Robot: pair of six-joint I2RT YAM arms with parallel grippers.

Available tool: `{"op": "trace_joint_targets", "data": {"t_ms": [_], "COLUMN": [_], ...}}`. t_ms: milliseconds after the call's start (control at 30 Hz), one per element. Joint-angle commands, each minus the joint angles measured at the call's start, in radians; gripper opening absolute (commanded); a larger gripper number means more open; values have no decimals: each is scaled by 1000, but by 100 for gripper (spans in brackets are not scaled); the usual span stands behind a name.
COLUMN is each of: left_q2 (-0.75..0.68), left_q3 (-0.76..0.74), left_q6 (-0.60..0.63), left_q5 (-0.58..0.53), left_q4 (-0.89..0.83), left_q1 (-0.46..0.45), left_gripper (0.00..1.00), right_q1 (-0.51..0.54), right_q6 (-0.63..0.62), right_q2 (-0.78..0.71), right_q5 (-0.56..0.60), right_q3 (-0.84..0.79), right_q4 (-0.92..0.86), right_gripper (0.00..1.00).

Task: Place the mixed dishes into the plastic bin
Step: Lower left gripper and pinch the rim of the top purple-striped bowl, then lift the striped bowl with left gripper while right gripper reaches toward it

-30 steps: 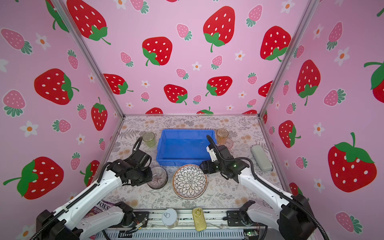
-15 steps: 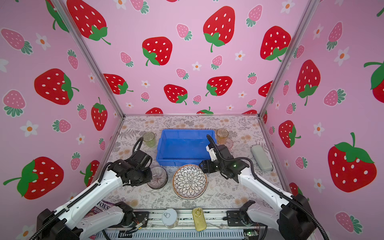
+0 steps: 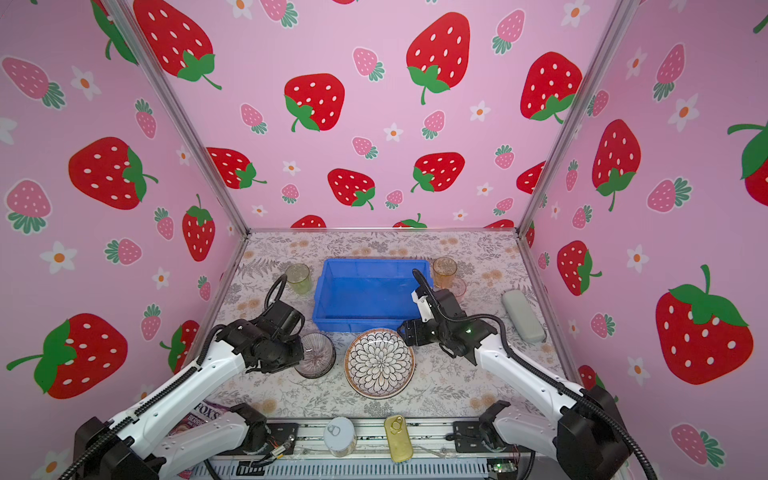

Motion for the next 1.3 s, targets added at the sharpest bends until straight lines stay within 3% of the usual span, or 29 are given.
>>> {"op": "trace_joint_targets", "data": {"t_ms": [0,300,367,833,1267], "left_q2": [3,0,-7,-72,-117], "left_q3": [0,34,42,52,36], "left_q6": [-16,-12,-11,-28,-37], "left_q5": [-7,-1,-4,12,39], "left_q4": [13,-10,-17,-7,39], "left_q1": [-6,-8,-8,-9,-9], "left_gripper": [19,7,0,0,0], "right_q1": [5,3,4,4,5], "right_q6": [3,-4,-4,-4,-3], "right_q2": [4,0,0,-5,29], "right_q5": [-4,-4,-5,-10,-93], "right_q3": [24,37,35,51,88], "right_q4": [2,1,3,14,55], "right_gripper": [79,78,78,78,78]}}
